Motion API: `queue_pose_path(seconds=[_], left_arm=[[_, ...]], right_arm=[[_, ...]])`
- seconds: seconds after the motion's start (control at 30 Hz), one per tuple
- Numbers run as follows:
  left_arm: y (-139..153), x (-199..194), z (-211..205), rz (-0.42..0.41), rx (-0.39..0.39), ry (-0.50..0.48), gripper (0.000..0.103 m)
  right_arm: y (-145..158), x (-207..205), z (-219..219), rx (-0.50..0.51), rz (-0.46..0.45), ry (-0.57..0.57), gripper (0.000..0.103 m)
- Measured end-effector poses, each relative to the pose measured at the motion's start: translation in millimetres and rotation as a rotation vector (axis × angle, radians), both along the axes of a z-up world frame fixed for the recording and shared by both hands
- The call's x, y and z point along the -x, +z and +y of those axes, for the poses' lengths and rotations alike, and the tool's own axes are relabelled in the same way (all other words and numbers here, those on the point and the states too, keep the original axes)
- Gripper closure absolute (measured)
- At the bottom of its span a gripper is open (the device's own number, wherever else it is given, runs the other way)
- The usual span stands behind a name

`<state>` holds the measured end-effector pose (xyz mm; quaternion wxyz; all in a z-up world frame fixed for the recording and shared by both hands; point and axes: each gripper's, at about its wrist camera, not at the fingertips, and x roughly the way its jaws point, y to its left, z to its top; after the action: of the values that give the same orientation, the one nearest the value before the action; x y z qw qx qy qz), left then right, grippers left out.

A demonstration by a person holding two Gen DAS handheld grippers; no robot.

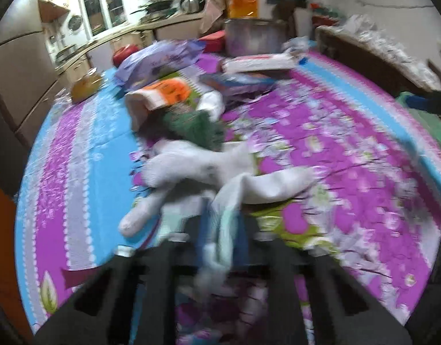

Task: Collect trash
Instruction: 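Grasp the white cloth glove with the left gripper and lift it, then grasp the white red-striped medicine box with the right gripper while left holds the glove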

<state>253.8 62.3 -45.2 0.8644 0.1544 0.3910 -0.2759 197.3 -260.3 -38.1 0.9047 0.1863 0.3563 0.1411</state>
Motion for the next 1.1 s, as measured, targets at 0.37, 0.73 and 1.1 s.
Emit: queue_pose_path(seconds=[0.37, 0.73, 1.1], left_arm=[[79.6, 96.2, 58.1, -0.197, 0.307, 0.003, 0.100], [80.9, 107.4, 85.1, -0.200, 0.432, 0.136, 0.100], [30.6, 77.1, 83.2, -0.036, 0.431, 0.218, 0.099]], right_arm=[[8.3, -20.8, 25.2, 0.035, -0.022, 0.126, 0.006], [25.9, -61.7, 73.9, 0.173, -0.080, 0.199, 0.018], [17.3, -144.8, 72.5, 0.530, -0.085, 0.273, 0.029]])
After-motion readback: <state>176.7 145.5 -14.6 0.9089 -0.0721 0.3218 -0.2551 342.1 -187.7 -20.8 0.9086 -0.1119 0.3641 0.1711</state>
